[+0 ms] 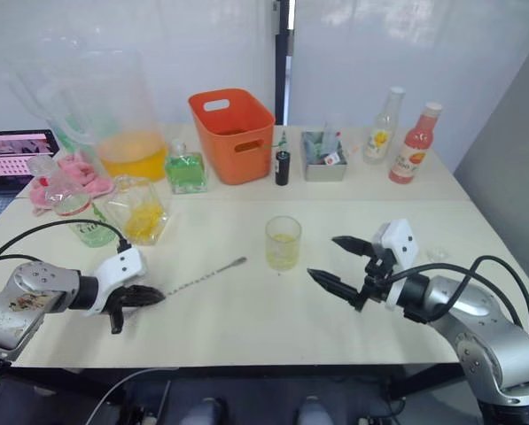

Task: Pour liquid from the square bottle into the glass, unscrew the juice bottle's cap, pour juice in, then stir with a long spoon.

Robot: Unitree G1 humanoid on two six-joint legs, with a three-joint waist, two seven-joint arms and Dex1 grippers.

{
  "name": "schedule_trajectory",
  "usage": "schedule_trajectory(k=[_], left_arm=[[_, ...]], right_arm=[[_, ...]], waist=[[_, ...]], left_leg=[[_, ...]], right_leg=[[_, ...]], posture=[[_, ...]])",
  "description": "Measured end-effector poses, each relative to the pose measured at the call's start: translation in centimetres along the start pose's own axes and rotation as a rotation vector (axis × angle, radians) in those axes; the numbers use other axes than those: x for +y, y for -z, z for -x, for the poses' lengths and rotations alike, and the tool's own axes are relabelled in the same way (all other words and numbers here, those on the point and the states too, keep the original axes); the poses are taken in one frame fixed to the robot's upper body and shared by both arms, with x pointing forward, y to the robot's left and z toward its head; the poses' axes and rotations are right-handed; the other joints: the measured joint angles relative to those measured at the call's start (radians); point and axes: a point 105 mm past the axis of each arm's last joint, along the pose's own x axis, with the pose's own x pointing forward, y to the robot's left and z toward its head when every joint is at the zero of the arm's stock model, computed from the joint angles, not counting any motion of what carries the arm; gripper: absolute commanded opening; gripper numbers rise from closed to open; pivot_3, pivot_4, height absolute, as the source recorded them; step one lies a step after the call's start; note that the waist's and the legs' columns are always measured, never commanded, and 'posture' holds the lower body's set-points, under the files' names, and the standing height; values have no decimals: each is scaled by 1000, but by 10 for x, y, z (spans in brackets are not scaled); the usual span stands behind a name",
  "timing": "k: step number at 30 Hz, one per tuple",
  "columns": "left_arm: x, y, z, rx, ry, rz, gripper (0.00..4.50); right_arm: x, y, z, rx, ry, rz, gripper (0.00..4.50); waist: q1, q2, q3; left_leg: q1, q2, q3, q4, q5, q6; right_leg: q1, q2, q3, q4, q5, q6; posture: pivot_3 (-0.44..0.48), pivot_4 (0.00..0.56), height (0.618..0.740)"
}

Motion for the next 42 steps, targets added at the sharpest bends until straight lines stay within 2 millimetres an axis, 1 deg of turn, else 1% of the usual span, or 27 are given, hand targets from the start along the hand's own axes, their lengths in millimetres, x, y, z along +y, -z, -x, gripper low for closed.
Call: schedule_trajectory(k=[2,3,6,8,9,12,14,16,19,20,21,23,25,26,27,29,32,36,42], left_arm=[[1,-1,0,-6,4,23,54],[1,-3,0,-17,5,43,54],[1,-18,-2,-120,10,116,54],[6,-37,1,-230,-6,146,54],[10,-46,6,-278,-24,146,54],[22,-78,27,-431,-100,113,54],[25,-93,37,-508,-130,103,54],[26,-105,39,-577,-144,119,54],[20,-132,39,-702,-138,118,54],[17,-141,41,-737,-132,105,54],[15,-146,44,-750,-140,93,54],[12,-155,46,-774,-157,70,54],[5,-162,41,-784,-151,50,54],[2,-165,38,-789,-144,45,54],[-1,-168,36,-788,-139,40,54],[-2,-168,33,-781,-144,37,54],[-3,-171,27,-779,-155,28,54],[-9,-172,15,-774,-138,34,54],[-9,-173,14,-773,-148,38,54]], right_arm=[[-1,-1,1,12,-6,13,4500],[-2,-6,-1,1,-14,11,4500],[-4,-38,-5,-86,-44,24,4500],[-7,-57,-5,-132,-47,13,4500],[-8,-62,-5,-138,-51,-1,4500],[-6,-71,-9,-146,-81,-49,4500],[-4,-78,-12,-166,-91,-66,4500],[-8,-87,-18,-202,-72,-83,4500],[-11,-94,-33,-236,-14,-96,4500],[-10,-93,-39,-235,-3,-107,4500],[-10,-93,-43,-231,5,-121,4500],[-19,-93,-52,-253,51,-176,4500],[-28,-91,-62,-268,94,-256,4500],[-29,-88,-67,-268,96,-302,4500],[-27,-86,-73,-272,88,-351,4500],[-24,-85,-77,-271,71,-408,4500],[-18,-85,-88,-284,30,-541,4500],[-19,-85,-103,-297,58,-678,4500],[-20,-86,-107,-295,84,-737,4500]], waist=[[1,0,0],[0,0,0],[0,-1,1],[1,-3,2],[3,-5,2],[5,-5,2],[4,-5,2],[2,-5,2],[2,-5,2],[2,-5,2],[1,-5,2],[-2,-5,2],[-2,-5,2],[-2,-5,2],[-2,-5,2],[-2,-5,2],[-2,-5,2],[-3,-5,2],[-2,-5,2]], left_leg=[[0,0,0,0,0,0],[-1,0,0,0,0,0],[-4,0,0,1,1,1],[-5,2,-1,1,1,1],[-5,2,-1,1,1,1],[-6,2,-1,1,1,1],[-6,2,-1,1,1,1],[-6,2,-1,1,1,2],[-6,2,-1,2,1,2],[-6,2,-1,2,1,2],[-6,2,-1,2,1,2],[-6,2,-1,2,1,2],[-6,2,-1,2,1,2],[-6,2,-1,2,1,2],[-6,2,-2,1,1,2],[-6,2,-2,1,1,2],[-6,2,-2,1,1,2],[-6,3,-2,1,2,2],[-7,3,-2,1,2,2]], right_leg=[[0,0,0,0,0,0],[-1,0,0,0,0,0],[-4,1,0,2,1,0],[-5,2,0,2,2,1],[-5,3,0,2,3,3],[-6,3,0,2,4,5],[-6,3,0,2,5,6],[-6,3,0,2,5,6],[-6,4,0,2,6,6],[-6,4,0,2,6,6],[-6,4,0,2,7,6],[-6,4,0,2,8,3],[-6,4,0,3,9,2],[-6,4,0,3,9,1],[-6,5,0,3,10,0],[-6,5,1,3,10,0],[-6,5,1,3,10,0],[-6,5,1,3,10,0],[-6,5,1,3,10,0]], posture=[[0,150,740],[0,150,740],[0,150,740],[0,150,740],[0,150,740],[0,150,740],[0,150,740],[0,150,740],[0,150,740],[0,150,740],[0,150,740],[0,150,740],[0,150,740],[0,150,740],[0,150,740],[0,150,740],[0,150,740],[0,150,740],[0,150,740]])
